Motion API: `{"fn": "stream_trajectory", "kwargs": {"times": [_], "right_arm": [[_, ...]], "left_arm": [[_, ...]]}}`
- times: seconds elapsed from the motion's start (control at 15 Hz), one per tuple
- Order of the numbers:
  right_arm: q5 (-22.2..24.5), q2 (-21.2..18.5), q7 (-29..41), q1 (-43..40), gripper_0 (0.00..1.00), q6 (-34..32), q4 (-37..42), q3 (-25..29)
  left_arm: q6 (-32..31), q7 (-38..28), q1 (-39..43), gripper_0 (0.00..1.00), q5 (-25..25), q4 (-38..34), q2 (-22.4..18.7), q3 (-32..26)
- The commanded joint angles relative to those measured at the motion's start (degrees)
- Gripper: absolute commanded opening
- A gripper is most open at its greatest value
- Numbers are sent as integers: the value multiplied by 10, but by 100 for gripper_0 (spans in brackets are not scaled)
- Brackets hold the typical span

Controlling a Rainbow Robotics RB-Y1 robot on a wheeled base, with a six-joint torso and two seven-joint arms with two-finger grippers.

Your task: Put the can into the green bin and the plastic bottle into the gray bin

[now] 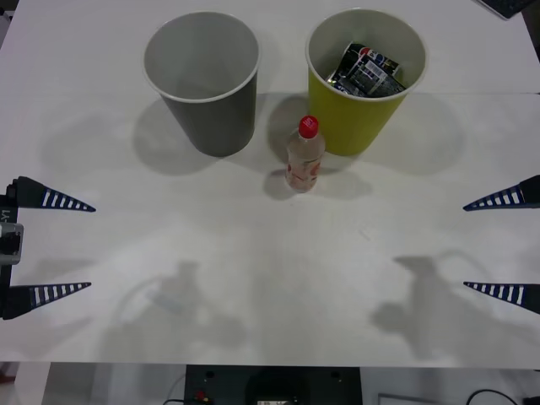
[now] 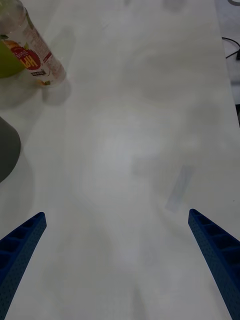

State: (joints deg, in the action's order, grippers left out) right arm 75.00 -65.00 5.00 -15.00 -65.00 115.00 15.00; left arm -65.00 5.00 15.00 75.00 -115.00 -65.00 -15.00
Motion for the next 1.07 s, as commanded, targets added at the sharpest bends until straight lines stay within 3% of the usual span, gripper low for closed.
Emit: {"fn": "stream_trajectory", "kwargs": {"times": [0.07,1.07], "right_arm": [[0,0,0,0,100,0,0,0],[-12,-1,-4,-21,100,4,-5,-3]], "left_arm": [[0,0,0,98,0,0,0,0],[0,0,0,98,0,0,0,0]]}}
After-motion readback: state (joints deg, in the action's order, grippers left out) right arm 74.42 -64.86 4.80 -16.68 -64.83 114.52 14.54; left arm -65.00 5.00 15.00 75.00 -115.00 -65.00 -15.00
